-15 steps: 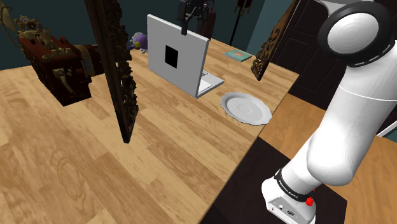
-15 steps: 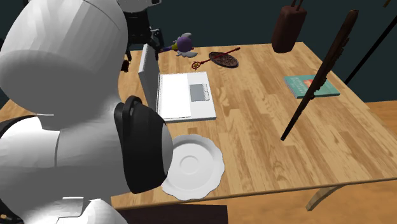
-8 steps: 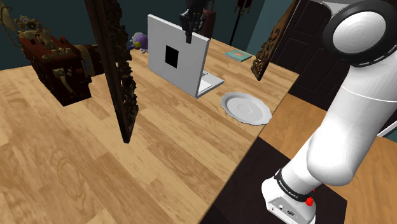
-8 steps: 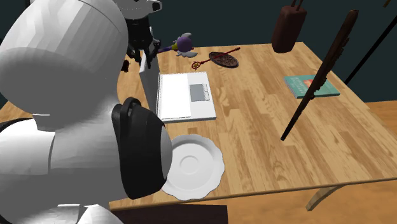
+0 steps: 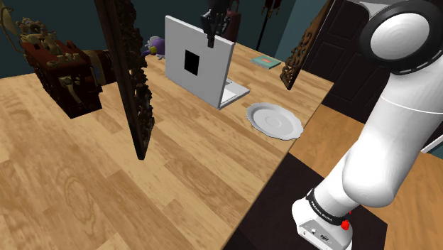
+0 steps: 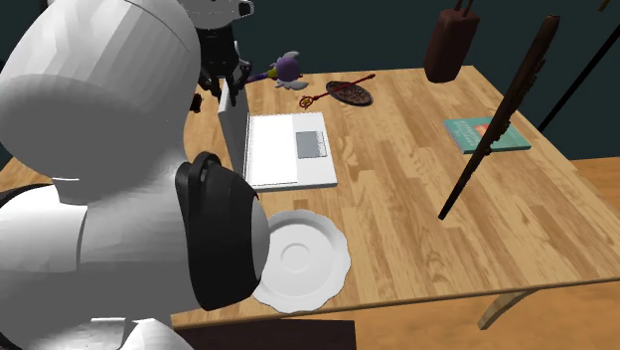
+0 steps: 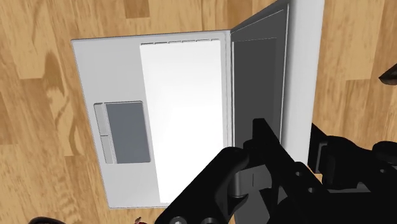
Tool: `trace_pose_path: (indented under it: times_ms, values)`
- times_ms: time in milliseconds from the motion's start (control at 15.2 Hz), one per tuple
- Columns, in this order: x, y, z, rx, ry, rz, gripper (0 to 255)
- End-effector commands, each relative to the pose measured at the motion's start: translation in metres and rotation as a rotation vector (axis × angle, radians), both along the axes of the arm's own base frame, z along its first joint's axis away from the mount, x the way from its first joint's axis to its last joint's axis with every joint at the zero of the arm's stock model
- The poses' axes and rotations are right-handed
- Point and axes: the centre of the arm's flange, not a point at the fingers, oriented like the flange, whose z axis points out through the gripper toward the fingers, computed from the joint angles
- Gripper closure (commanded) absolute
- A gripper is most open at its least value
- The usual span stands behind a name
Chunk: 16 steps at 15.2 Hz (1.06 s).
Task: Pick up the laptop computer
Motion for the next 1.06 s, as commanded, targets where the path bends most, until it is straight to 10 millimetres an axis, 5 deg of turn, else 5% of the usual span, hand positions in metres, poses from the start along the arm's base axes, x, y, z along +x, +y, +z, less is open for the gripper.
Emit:
trace_pose_path:
  times_ms: [0,990]
  values:
    - [0.000,0.001,0.008,0.001,0.000,0.002,255]
    - [0.000,0.001,0.077,0.001,0.000,0.002,255]
